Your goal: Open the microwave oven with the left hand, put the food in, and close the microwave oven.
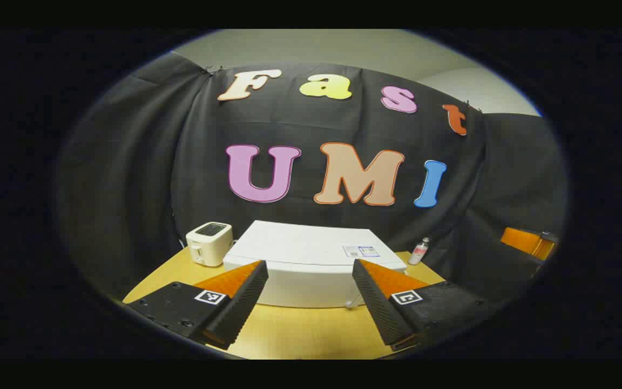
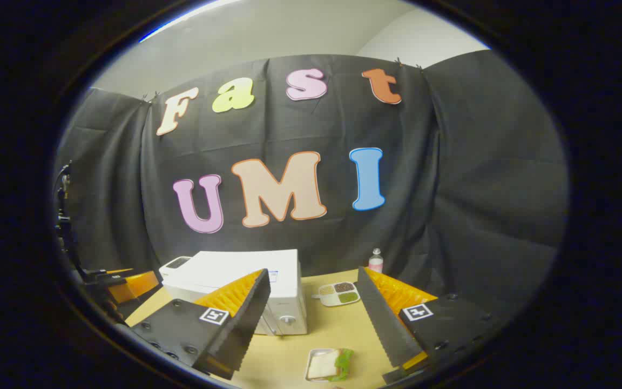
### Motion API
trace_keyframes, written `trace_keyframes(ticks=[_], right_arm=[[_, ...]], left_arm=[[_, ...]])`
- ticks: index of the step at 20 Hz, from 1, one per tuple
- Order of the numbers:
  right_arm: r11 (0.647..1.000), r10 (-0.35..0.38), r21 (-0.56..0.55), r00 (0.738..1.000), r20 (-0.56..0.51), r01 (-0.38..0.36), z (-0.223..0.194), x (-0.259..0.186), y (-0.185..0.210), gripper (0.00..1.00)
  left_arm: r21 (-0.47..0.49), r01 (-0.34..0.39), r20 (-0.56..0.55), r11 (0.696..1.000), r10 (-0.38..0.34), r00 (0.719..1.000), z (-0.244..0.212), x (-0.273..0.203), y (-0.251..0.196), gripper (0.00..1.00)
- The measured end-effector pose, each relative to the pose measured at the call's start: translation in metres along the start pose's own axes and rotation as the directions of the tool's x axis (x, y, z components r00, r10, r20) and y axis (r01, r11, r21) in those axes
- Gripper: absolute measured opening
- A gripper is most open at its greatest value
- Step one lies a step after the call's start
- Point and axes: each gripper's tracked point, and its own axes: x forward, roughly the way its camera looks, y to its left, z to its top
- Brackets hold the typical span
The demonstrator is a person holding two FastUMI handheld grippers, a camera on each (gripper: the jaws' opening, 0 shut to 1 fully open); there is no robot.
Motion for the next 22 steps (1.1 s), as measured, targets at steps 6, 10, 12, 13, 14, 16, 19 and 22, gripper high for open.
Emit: trace_keyframes(ticks=[6, 10, 12, 13, 14, 16, 19, 22], right_arm=[[0.999, -0.033, -0.039, 0.999, -0.007, 0.033, 0.002, -0.005, -0.016, 1.00], [0.996, -0.043, -0.079, 0.999, -0.004, 0.042, 0.008, -0.008, -0.026, 0.94], [0.996, -0.043, -0.074, 0.999, -0.005, 0.042, 0.009, -0.012, -0.028, 0.94], [0.997, -0.042, -0.069, 0.999, -0.008, 0.042, 0.009, -0.014, -0.028, 0.94], [0.997, -0.042, -0.066, 0.999, -0.011, 0.042, 0.007, -0.015, -0.030, 0.94], [0.997, -0.041, -0.059, 0.999, -0.019, 0.040, 0.003, -0.017, -0.031, 0.94], [0.998, -0.039, -0.049, 0.998, -0.043, 0.036, -0.005, -0.019, -0.031, 0.94], [0.998, -0.042, -0.039, 0.996, -0.079, 0.039, -0.019, -0.020, -0.032, 0.94]], left_arm=[[0.022, -0.024, 0.010, 0.999, 0.024, 1.000, 0.004, -0.003, 0.005, 0.95], [0.037, -0.025, -0.009, 0.999, 0.026, 1.000, 0.001, -0.007, 0.004, 0.95], [0.040, -0.020, -0.016, 0.999, 0.021, 1.000, 0.000, -0.009, 0.001, 0.95], [0.043, -0.019, -0.019, 0.999, 0.020, 1.000, 0.000, -0.011, -0.001, 0.95], [0.048, -0.018, -0.020, 0.999, 0.019, 1.000, -0.001, -0.012, -0.002, 0.92], [0.058, -0.015, -0.025, 0.998, 0.016, 1.000, -0.003, -0.013, -0.004, 0.95], [0.057, -0.001, -0.054, 0.998, 0.004, 0.999, -0.014, -0.013, -0.010, 0.95], [0.054, 0.016, -0.108, 0.998, -0.010, 0.994, -0.035, -0.011, -0.015, 0.95]])
